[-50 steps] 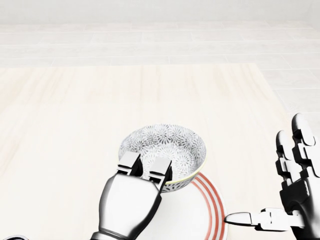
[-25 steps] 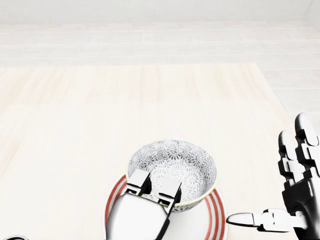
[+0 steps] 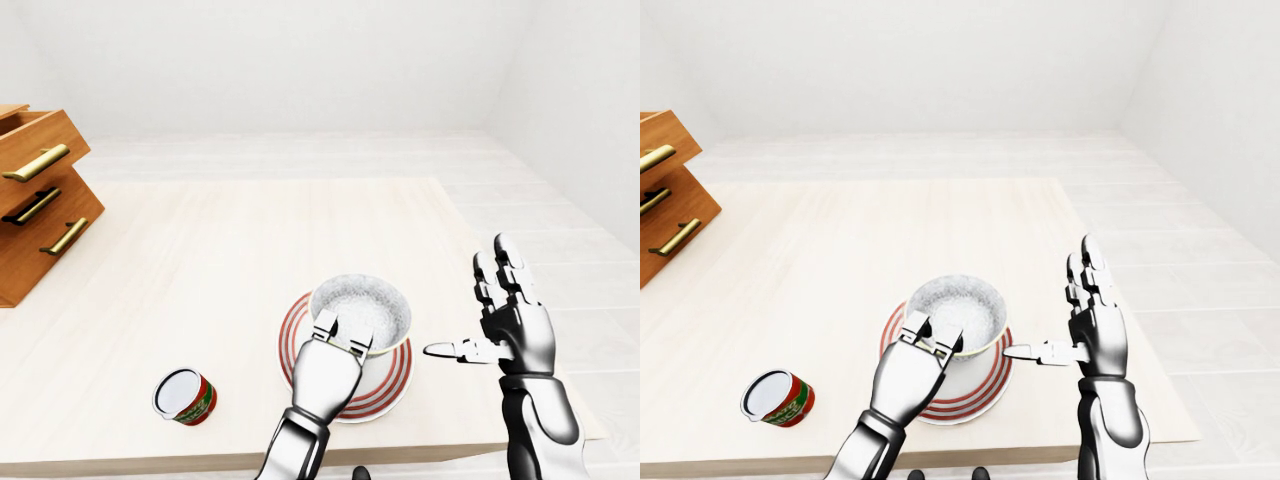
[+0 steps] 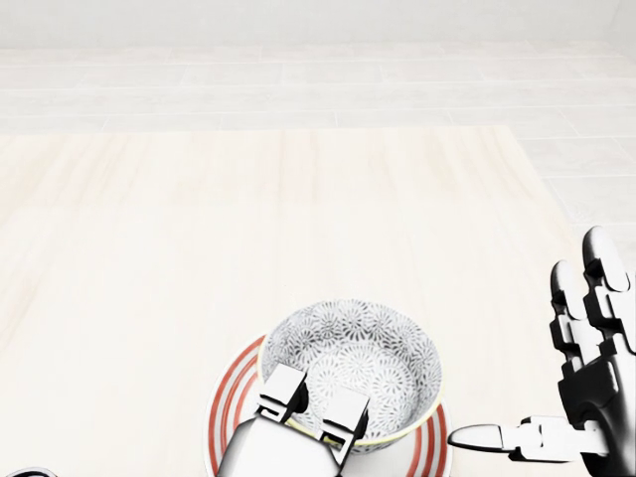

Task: Put the bowl on the plate.

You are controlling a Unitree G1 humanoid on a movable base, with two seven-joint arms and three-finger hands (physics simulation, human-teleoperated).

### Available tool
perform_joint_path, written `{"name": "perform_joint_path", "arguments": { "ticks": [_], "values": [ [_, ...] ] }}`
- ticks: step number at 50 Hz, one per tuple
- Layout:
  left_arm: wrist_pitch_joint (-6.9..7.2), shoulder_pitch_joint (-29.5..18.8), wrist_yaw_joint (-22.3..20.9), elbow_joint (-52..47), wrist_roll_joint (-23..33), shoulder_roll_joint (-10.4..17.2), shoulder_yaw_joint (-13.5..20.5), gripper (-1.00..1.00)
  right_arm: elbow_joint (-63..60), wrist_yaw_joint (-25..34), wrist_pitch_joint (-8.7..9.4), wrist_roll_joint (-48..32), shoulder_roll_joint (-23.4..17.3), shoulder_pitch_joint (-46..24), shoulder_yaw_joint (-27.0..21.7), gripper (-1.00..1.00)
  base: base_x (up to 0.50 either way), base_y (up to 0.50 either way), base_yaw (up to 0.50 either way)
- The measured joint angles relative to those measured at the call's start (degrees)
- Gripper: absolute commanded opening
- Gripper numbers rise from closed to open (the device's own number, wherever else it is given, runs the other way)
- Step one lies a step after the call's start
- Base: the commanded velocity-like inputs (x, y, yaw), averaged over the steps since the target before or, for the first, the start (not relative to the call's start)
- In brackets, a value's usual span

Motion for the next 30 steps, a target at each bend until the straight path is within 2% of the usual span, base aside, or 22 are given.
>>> {"name": "perform_joint_path", "arguments": {
  "ticks": [16, 30],
  "values": [
    [0.00, -0.07, 0.48, 0.74, -0.97, 0.56, 0.32, -1.00, 0.19, -0.13, -0.14, -0.01, -0.01, -0.03, 0.16, 1.00, 0.00, 0.00, 0.00],
    [0.00, -2.02, 0.34, 2.68, -0.93, -0.26, 2.72, -1.00, -0.19, -0.22, -0.04, -0.09, -0.01, 0.14, 0.21, 1.00, 0.00, 0.00, 0.00]
  ]
}}
